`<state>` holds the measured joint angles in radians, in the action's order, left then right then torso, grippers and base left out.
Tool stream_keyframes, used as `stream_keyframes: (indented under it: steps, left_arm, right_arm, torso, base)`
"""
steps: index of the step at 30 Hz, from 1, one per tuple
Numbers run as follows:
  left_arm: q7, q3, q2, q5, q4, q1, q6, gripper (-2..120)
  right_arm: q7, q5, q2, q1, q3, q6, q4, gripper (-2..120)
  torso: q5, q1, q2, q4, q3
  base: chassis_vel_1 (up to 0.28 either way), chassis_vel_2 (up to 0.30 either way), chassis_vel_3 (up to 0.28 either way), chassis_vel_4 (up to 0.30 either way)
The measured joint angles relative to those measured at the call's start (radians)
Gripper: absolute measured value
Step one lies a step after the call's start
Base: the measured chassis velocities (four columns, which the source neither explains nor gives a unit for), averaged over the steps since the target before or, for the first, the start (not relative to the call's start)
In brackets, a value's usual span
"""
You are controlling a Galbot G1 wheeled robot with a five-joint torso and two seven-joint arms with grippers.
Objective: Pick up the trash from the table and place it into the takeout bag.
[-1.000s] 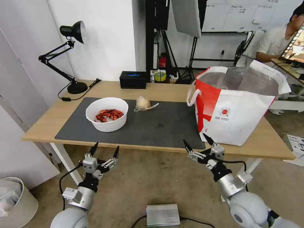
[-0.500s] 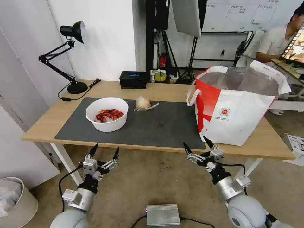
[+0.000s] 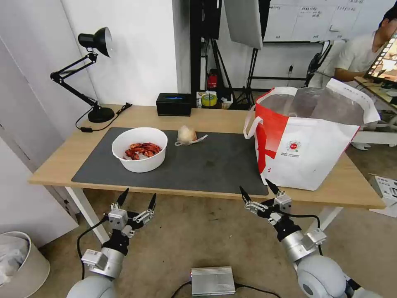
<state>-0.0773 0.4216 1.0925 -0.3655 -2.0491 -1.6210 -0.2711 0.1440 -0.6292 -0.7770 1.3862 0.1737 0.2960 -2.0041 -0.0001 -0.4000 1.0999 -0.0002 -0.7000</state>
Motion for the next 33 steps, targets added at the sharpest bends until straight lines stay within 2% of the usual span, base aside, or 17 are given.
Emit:
stream_keyframes:
  steps: [7,10,11,14,16,18,19,21,27,33]
  left_arm:
    - [-0.001,0.004,0.008,0.008,-0.02,-0.013,0.0,100]
    - [-0.001,0.001,0.014,0.011,-0.02,-0.011,0.0,100]
    - [-0.001,0.001,0.014,0.011,-0.02,-0.011,0.0,100]
    - [-0.001,-0.005,0.019,0.016,-0.019,-0.008,0.001,100]
    - [-0.001,-0.006,0.02,0.016,-0.019,-0.008,0.001,100]
    - [-0.001,-0.002,0.022,0.018,-0.019,-0.015,0.002,100]
    - [-0.001,-0.002,0.022,0.018,-0.019,-0.015,0.002,100]
    - [-0.001,0.008,0.023,0.018,-0.02,-0.027,0.001,100]
    - [-0.001,0.03,0.017,0.017,-0.025,-0.044,-0.002,100]
    - [-0.002,0.041,0.013,0.013,-0.028,-0.054,-0.005,100]
  right_arm:
    - [-0.01,-0.134,0.027,-0.155,-0.043,-0.084,0.005,100]
    - [0.006,-0.181,0.035,-0.322,-0.129,-0.129,0.029,100]
    - [0.006,-0.181,0.035,-0.322,-0.129,-0.129,0.029,100]
    - [0.04,-0.238,0.017,-0.512,-0.249,-0.174,0.08,100]
    - [0.045,-0.248,0.013,-0.538,-0.265,-0.181,0.089,100]
    - [0.066,-0.312,-0.021,-0.661,-0.339,-0.22,0.138,100]
    - [0.066,-0.312,-0.021,-0.661,-0.339,-0.22,0.138,100]
    - [0.078,-0.336,-0.057,-0.76,-0.392,-0.235,0.19,100]
    - [0.089,-0.363,-0.135,-0.9,-0.47,-0.274,0.303,100]
    - [0.12,-0.38,-0.255,-1.051,-0.561,-0.354,0.489,100]
  torso:
    - [0.0001,0.0,0.0,0.0,0.0]
    - [0.0,0.0,0.0,0.0002,0.0]
    - [0.0,0.0,0.0,0.0002,0.0]
    - [-0.0001,0.0,0.0,0.0004,0.0]
    - [0.0,0.0,0.0,0.0002,0.0]
    - [0.0,0.0,0.0,0.0002,0.0]
    - [0.0,0.0,0.0,0.0002,0.0]
    - [-0.0004,0.0,0.0,0.0003,0.0]
    - [-0.0001,0.0,0.0,0.0002,0.0]
    - [-0.0001,0.0,0.0,0.0003,0.0]
  base:
    - [0.0,0.0,0.0,0.0]
    - [0.0,0.0,0.0,0.0]
    - [0.0,0.0,0.0,0.0]
    - [0.0,0.0,0.0,0.0]
    - [0.0,0.0,0.0,0.0]
    - [0.0,0.0,0.0,0.0]
    - [0.0,0.0,0.0,0.0]
    - [0.0,0.0,0.0,0.0]
    - [0.0,0.0,0.0,0.0]
    - [0.0,0.0,0.0,0.0]
